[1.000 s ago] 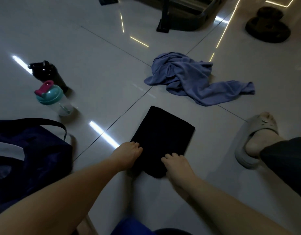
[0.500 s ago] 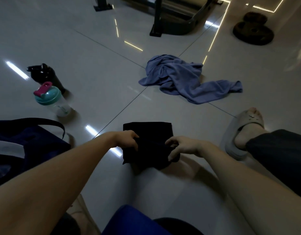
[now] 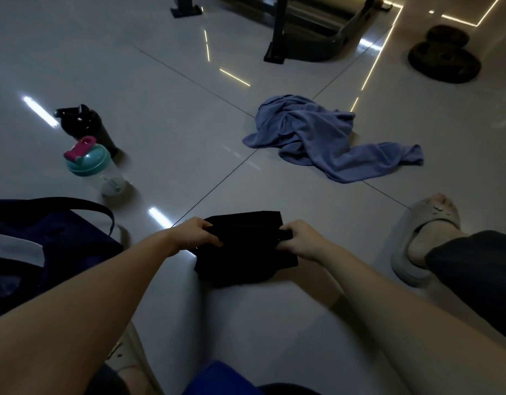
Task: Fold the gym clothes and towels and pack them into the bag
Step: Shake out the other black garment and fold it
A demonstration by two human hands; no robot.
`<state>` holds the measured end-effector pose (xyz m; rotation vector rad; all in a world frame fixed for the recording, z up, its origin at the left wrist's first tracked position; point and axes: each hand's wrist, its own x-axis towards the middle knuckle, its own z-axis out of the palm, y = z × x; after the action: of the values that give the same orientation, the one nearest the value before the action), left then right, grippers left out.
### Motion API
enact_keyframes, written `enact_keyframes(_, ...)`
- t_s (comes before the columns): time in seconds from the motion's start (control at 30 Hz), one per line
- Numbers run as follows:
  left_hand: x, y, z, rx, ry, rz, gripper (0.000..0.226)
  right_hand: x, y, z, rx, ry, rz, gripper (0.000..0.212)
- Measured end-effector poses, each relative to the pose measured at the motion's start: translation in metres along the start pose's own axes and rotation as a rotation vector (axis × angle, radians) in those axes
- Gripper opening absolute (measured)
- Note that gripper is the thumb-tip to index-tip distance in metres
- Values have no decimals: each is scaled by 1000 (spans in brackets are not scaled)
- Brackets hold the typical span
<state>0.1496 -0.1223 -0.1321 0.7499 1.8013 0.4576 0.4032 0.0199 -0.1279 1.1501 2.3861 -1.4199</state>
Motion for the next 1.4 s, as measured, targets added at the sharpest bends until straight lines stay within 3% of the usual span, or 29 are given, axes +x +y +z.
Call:
enact_keyframes(0.2, -2, -18, -3, -188, -12, -8, 51, 23, -14, 4, 351, 55, 67, 30)
enact_keyframes(0.33, 7, -26, 1, -150, 152, 9, 34, 37, -16, 6, 397, 55, 102, 31)
enact_keyframes(0.6, 33, -38, 10, -269, 419, 67, 7, 73, 21, 14, 92, 273, 236, 17)
enact_keyframes(0.77, 51, -37, 11, -5, 506, 31, 27, 85, 17, 21, 68, 333, 249, 46)
enact_keyframes(1.03, 67, -33, 11, 238, 603, -31, 54, 96, 31, 28, -141, 345, 383, 53)
enact_keyframes(1.27, 68, -38, 10, 505, 662, -156, 48, 99, 34, 27, -400, 357, 392, 55)
enact_keyframes(1.33, 66, -47, 9, 470, 759, -152, 44, 100, 36, 27, -432, 357, 372, 56)
enact_keyframes(1.4, 62, -49, 12, 420, 921, -25, 34, 100, 37, 28, -468, 365, 354, 56)
